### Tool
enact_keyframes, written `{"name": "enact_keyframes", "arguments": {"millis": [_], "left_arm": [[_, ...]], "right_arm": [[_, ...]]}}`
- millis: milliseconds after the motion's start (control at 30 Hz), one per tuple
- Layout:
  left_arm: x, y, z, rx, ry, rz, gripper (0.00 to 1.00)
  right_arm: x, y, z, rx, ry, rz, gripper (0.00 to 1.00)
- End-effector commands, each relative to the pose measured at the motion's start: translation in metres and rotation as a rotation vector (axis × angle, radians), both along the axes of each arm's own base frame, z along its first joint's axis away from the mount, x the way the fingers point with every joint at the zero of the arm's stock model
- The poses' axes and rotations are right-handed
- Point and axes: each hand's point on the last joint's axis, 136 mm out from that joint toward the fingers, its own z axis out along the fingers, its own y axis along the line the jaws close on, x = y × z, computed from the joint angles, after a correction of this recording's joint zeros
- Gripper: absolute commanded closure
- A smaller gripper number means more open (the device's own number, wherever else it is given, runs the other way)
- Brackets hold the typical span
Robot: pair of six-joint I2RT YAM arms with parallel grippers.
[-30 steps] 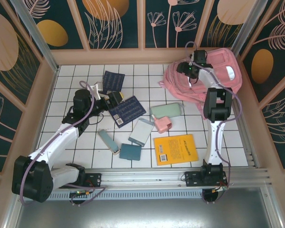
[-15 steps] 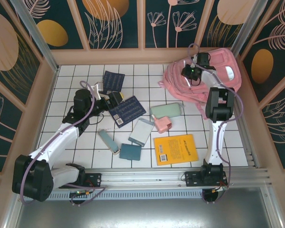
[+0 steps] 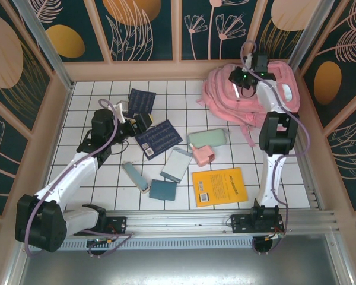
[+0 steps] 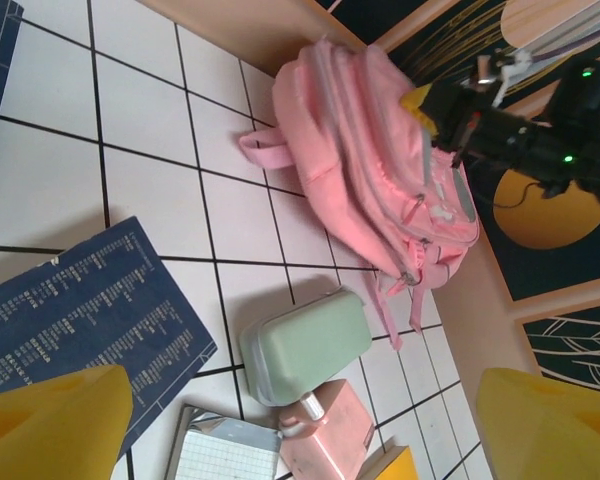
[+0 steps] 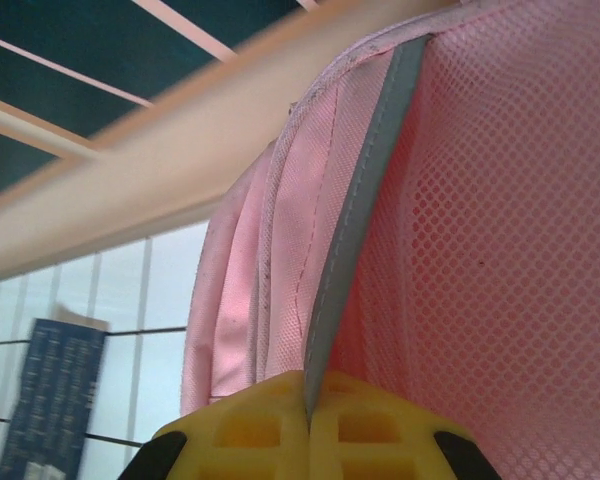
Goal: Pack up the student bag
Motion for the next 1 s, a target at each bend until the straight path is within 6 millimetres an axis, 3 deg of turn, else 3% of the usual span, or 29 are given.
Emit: {"name": "enact_keyframes", "arguments": {"millis": [0,167,300,333,600,733,967], "left_arm": [[0.001,-0.002,0.019,0.028,-0.053,-0.014,0.13],[0.0,-0.012,0.032,0.109,-0.081,-0.036,0.15],[-0.001,-0.028,0.024,0.184,-0.075,-0.066,0.17],[0.002,-0.036,0.033,0.197,-0.097,-0.075,0.18],[0.008,-0.122,0.02,0.4,-0.125,-0.176,0.26],[0.012,-0.166,0.003,0.472,-0.126,-0.215,0.3],[0.027,-0.203,-0.041,0.569,-0.107,-0.235,0.45]], "right_arm": [[-0.021,0.028,0.13,0.108,-0.226,0.083,1.0],[-0.034,0.03,0.15,0.198,-0.201,0.044,1.0],[-0.044,0.035,0.155,0.264,-0.16,-0.061,1.0],[-0.046,0.039,0.155,0.261,-0.155,-0.08,1.0],[-0.055,0.065,0.158,0.313,-0.084,-0.207,1.0],[-0.056,0.069,0.158,0.363,-0.049,-0.26,1.0],[-0.059,0.077,0.157,0.429,-0.004,-0.269,1.0]]}}
